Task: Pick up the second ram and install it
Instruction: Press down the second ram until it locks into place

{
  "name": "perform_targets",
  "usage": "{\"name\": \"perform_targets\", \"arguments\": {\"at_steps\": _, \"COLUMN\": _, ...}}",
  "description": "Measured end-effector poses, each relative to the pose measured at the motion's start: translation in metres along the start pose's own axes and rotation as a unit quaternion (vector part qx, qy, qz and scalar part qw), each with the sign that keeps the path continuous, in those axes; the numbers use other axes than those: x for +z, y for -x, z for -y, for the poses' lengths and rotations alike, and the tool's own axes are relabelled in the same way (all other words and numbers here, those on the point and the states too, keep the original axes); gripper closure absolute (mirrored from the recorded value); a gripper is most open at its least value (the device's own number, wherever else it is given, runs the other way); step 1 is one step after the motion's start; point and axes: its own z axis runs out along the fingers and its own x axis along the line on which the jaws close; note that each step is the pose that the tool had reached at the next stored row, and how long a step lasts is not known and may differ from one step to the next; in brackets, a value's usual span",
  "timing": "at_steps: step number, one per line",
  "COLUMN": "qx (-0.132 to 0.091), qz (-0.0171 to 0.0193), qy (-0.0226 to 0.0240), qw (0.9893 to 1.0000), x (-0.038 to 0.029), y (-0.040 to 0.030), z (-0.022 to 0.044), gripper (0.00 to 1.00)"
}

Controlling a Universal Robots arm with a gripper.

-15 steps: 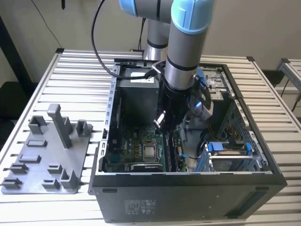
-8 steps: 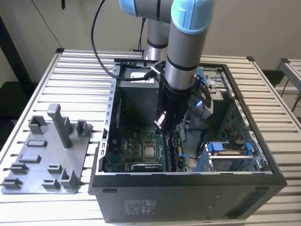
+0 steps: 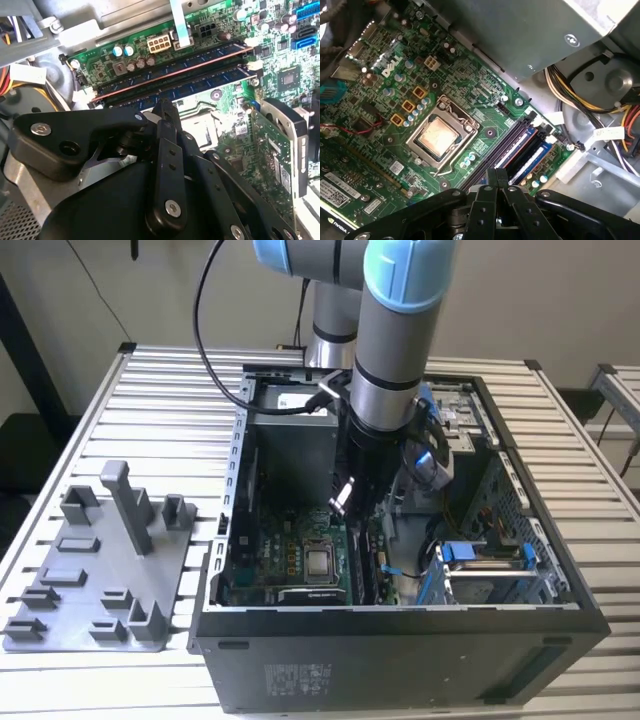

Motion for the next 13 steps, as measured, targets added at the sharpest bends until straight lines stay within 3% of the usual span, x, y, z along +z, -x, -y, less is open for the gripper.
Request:
{"name": "perform_targets", "arguments": {"at_steps": 6, "qx": -0.028, "qz": 0.0002, "qy": 0.0000, "qw": 0.9996, "x": 0.0001, "y": 0.0000, "z": -0.0001, "gripper": 0.89}}
{"name": "perform_targets", "arguments": {"at_steps": 13, "qx": -0.074, "qz": 0.0007, "qy": -0.0003, "qw": 0.9973, "x": 0.0001, "y": 0.0000, "z": -0.0001, "gripper": 0.89}}
